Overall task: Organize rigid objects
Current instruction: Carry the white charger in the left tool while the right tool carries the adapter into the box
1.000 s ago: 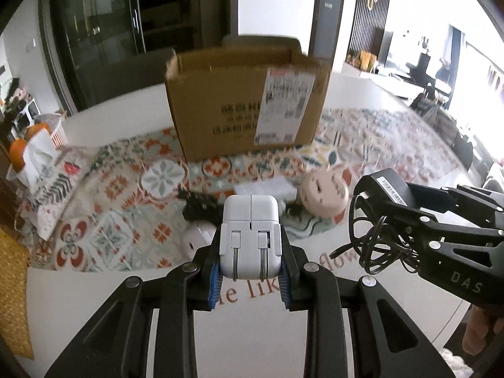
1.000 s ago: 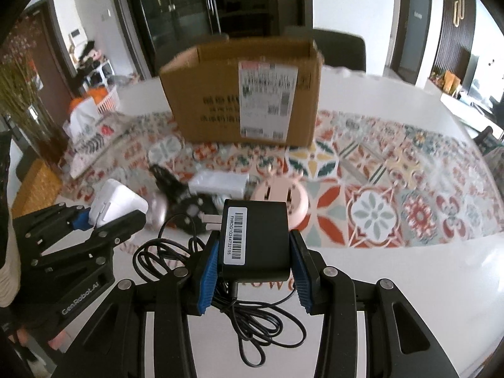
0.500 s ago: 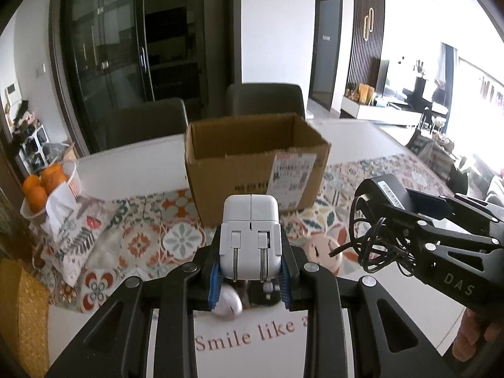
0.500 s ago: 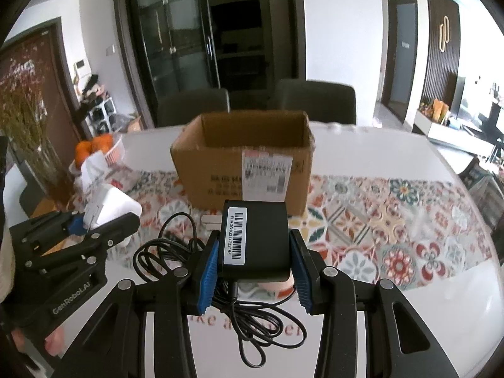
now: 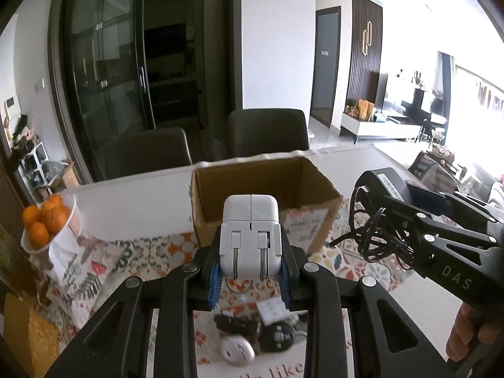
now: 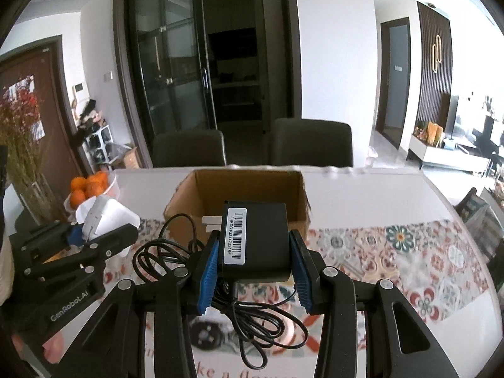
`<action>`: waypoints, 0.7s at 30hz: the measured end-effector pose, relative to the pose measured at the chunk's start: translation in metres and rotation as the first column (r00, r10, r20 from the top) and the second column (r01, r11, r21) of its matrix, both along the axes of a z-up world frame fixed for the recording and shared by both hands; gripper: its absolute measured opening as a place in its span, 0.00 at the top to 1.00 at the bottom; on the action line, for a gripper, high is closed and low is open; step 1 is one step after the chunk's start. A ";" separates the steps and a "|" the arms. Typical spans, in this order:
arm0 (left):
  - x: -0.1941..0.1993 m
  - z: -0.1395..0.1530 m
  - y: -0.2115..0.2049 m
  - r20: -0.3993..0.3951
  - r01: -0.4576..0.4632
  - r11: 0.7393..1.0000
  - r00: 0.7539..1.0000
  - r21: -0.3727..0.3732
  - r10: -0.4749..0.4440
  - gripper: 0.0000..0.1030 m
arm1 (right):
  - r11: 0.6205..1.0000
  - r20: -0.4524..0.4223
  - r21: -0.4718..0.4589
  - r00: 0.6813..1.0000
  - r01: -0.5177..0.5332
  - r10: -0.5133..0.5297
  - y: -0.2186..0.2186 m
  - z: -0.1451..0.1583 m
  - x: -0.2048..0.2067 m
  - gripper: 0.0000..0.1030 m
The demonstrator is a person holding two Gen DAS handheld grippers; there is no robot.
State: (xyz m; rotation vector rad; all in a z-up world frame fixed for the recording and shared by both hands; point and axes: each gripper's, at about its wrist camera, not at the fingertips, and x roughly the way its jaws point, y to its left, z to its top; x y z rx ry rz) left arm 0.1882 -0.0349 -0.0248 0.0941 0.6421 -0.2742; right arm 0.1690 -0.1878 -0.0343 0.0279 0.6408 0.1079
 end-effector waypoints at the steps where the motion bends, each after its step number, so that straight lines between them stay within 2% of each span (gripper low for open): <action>1: 0.004 0.001 0.000 0.003 -0.002 1.000 1.000 0.002 0.002 0.72 | 1.000 0.004 0.000 1.000 0.000 0.000 0.000 0.001 0.005 0.59; 11: 0.049 0.009 0.001 0.001 -0.002 1.000 1.000 -0.007 0.002 0.72 | 1.000 0.030 0.014 0.999 -0.017 0.017 0.001 0.012 0.051 0.59; 21: 0.099 0.006 -0.007 -0.061 0.007 1.000 0.998 0.002 -0.007 0.72 | 0.999 0.008 0.023 1.000 -0.026 0.026 -0.006 0.013 0.105 0.59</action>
